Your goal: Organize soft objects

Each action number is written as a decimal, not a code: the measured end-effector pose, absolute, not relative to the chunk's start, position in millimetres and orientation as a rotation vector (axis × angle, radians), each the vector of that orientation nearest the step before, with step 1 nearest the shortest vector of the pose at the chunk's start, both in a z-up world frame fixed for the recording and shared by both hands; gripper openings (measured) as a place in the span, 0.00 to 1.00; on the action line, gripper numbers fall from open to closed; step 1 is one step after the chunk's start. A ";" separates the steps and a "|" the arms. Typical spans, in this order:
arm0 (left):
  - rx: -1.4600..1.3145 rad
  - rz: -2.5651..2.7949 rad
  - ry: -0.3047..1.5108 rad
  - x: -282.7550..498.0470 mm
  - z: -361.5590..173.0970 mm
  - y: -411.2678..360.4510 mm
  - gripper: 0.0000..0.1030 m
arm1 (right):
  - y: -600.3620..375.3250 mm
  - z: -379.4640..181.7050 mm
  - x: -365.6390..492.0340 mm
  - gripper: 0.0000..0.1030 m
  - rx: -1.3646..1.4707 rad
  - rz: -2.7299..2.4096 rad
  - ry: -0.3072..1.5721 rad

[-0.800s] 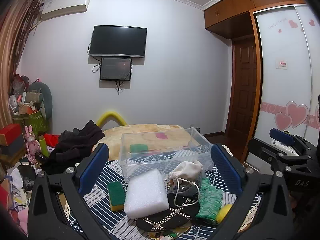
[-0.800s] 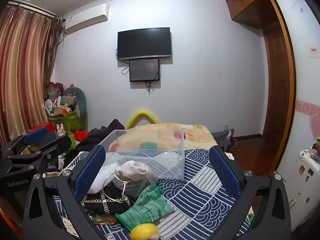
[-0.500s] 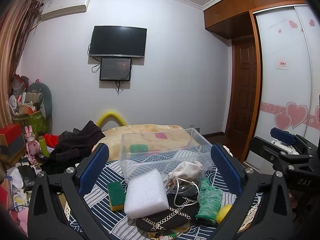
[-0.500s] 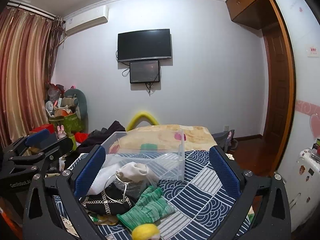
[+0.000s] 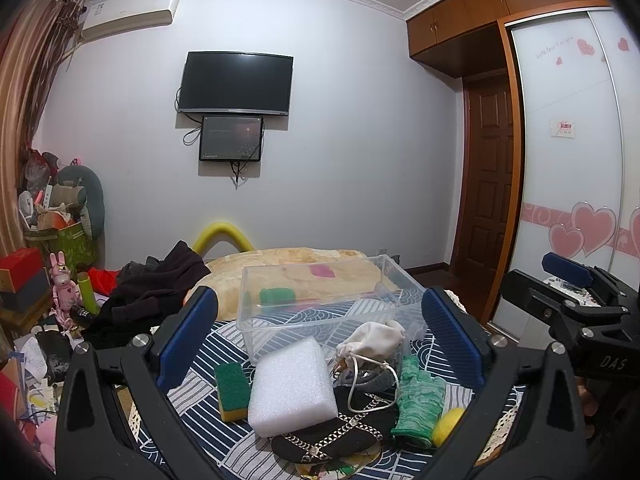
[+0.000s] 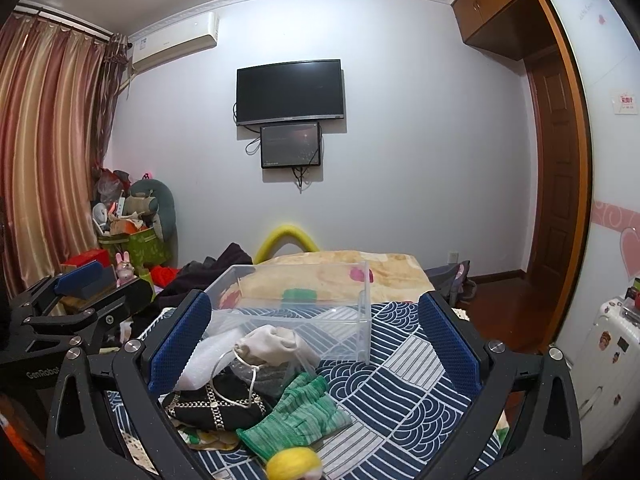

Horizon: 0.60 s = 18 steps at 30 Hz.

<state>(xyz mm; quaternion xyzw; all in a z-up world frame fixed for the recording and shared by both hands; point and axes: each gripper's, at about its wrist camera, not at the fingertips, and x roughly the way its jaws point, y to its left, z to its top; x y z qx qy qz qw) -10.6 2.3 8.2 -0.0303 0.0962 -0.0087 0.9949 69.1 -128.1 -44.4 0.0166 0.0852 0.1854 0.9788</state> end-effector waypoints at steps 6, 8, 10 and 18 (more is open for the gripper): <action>-0.060 -0.018 0.191 -10.6 7.3 1.7 1.00 | -127.8 -43.5 67.5 1.00 0.036 0.375 0.169; -0.060 -0.018 0.192 -10.3 7.7 1.7 1.00 | -127.6 -43.0 67.5 1.00 0.037 0.375 0.168; -0.060 -0.018 0.192 -10.3 7.4 1.5 1.00 | -127.5 -43.2 67.0 1.00 0.037 0.375 0.167; -0.061 -0.017 0.190 -10.5 8.0 1.6 1.00 | -126.3 -43.2 66.1 1.00 0.036 0.377 0.166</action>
